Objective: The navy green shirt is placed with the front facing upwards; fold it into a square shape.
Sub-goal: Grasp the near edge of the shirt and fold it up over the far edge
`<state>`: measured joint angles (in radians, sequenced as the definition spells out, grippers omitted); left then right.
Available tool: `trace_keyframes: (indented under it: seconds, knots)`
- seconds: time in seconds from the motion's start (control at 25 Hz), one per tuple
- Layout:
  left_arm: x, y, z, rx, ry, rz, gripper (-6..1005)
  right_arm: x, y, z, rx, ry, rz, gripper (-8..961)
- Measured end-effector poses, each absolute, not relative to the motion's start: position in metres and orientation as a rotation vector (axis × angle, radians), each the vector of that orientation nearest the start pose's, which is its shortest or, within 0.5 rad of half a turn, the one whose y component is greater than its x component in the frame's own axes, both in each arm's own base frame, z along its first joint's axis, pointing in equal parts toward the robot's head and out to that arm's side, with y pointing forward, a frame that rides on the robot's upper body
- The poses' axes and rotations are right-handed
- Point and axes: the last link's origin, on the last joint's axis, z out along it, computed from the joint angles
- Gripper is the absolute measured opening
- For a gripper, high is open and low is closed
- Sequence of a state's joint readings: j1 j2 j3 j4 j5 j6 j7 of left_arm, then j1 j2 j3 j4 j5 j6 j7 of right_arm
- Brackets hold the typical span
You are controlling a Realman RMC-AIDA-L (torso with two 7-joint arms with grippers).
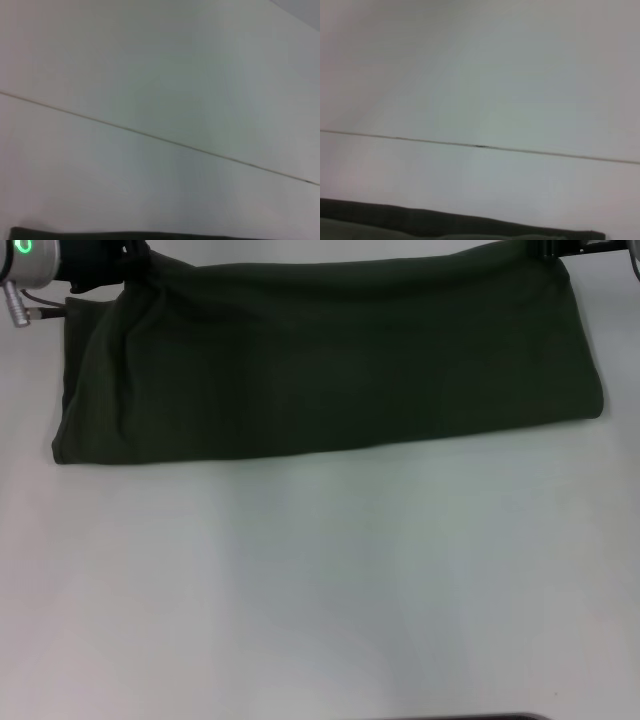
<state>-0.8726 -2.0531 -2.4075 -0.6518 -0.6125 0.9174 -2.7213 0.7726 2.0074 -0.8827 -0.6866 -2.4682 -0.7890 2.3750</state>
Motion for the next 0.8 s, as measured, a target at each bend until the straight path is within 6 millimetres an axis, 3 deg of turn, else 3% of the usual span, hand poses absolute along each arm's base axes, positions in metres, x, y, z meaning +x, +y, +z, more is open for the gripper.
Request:
trace_keyframes:
  seconds: [0.8]
  knots:
    - [-0.236, 0.456, 0.012, -1.873, -1.670, -0.342, 109, 0.251, 0.470, 0.032, -2.028, 1.075, 0.117, 48]
